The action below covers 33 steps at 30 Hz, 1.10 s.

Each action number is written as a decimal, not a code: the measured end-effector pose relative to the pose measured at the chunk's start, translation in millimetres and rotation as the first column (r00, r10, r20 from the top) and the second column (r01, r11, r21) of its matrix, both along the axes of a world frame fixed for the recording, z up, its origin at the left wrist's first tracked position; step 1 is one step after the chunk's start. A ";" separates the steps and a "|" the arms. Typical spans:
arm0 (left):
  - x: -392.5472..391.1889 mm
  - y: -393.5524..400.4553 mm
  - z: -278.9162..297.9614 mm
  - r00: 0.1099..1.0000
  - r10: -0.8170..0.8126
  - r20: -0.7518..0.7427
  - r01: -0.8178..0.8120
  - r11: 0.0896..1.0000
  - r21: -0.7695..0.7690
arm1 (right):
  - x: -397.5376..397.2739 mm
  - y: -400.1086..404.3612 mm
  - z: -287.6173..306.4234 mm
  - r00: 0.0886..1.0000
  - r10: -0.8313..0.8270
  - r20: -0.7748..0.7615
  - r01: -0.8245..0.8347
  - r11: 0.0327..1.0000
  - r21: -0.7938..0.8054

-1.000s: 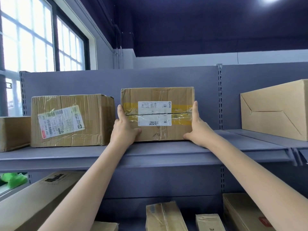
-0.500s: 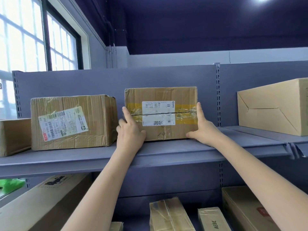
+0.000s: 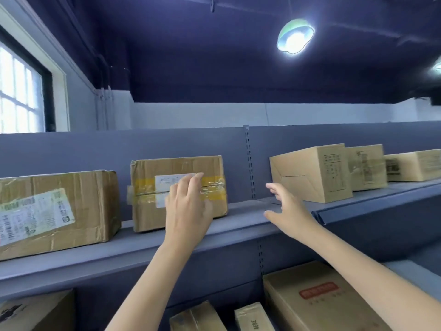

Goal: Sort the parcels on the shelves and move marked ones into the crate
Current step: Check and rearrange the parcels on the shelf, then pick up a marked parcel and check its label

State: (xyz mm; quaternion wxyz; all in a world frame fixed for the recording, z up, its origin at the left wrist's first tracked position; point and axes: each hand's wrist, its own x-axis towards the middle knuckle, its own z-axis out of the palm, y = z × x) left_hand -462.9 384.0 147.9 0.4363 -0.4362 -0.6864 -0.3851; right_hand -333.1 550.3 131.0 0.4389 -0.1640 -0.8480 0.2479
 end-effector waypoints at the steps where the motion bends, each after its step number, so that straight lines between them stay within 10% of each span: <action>1: 12.5 8.2 -1.0 1.000 -0.012 0.003 0.012 1.000 -0.029 | 15.8 7.1 -0.4 0.999 -0.022 0.038 0.022 1.000 0.003; 17: 238.8 180.8 -56.1 0.986 -0.166 0.033 0.169 0.964 -0.207 | 278.3 157.0 -39.6 0.987 -0.111 0.120 0.124 0.986 -0.108; 33: 233.9 222.6 -52.2 0.985 -0.098 0.140 0.126 0.971 -0.204 | 270.5 207.5 -36.6 1.000 -0.011 0.002 0.011 0.993 -0.115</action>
